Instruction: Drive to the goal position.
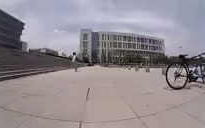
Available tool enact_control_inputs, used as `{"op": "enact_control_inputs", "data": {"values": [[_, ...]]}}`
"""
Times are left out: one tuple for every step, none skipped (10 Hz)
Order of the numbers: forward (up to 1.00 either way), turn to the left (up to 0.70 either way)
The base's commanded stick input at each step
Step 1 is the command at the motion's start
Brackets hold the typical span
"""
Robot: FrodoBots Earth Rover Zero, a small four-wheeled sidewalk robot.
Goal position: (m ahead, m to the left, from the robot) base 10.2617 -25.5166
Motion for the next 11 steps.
{"op": "enact_control_inputs", "data": {"values": [[1.0,0.0],[1.0,0.0],[1.0,0.0],[1.0,0.0],[1.0,-0.02],[1.0,-0.07],[1.0,-0.17],[1.0,-0.25],[1.0,-0.3],[1.0,-0.31],[1.0,-0.31]]}}
